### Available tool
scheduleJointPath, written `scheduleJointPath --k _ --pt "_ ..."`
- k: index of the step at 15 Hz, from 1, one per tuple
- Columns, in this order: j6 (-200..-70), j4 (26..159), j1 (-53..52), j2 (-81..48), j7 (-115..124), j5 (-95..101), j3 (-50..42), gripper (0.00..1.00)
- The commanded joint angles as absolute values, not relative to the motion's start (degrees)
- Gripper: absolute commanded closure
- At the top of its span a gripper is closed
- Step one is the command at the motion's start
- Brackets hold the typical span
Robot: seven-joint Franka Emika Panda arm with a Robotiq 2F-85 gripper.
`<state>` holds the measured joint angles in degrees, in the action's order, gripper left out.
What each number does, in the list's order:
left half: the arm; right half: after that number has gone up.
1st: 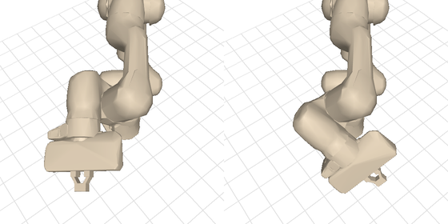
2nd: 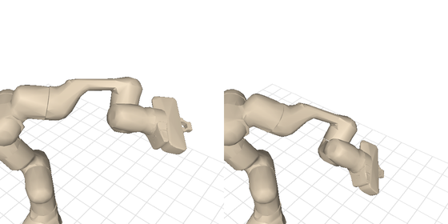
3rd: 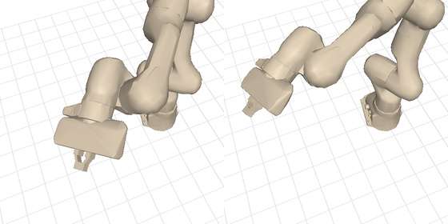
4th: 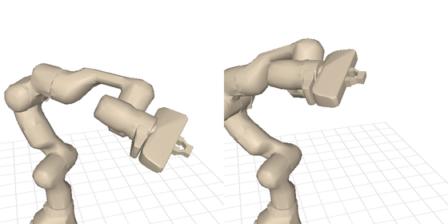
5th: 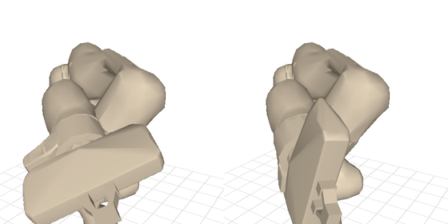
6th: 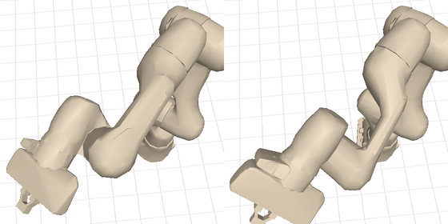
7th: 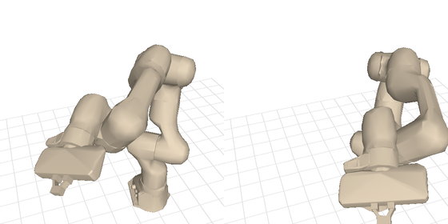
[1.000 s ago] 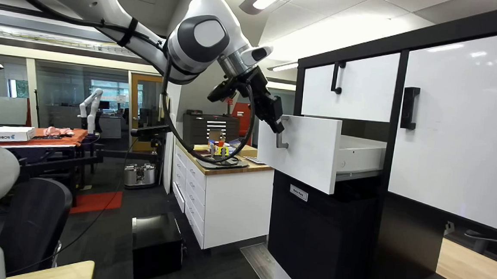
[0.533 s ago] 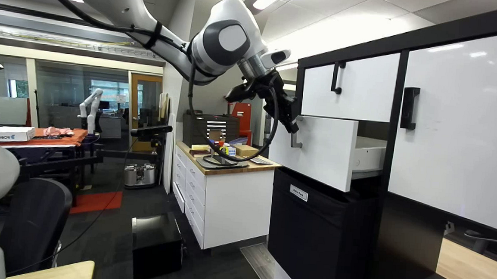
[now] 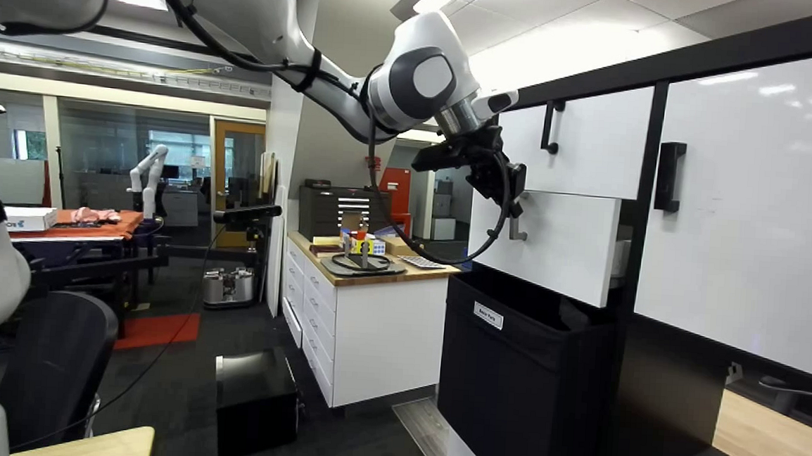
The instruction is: Close the top drawer of the cabinet
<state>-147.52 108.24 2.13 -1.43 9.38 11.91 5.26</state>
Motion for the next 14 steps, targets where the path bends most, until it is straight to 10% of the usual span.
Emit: scheduleJointPath --k 1,8,9,14 --pt "-146.6 101.7 0.7 -7.0 6.4 10.0 3.5 0.95" --pt "-145.6 95.9 0.2 -11.5 4.4 8.3 3.1 0.94" --pt "-143.6 95.6 0.0 -11.2 5.1 8.6 2.7 0.6" --pt "-136.8 98.3 -1.1 -7.0 6.0 9.9 2.5 0.35"
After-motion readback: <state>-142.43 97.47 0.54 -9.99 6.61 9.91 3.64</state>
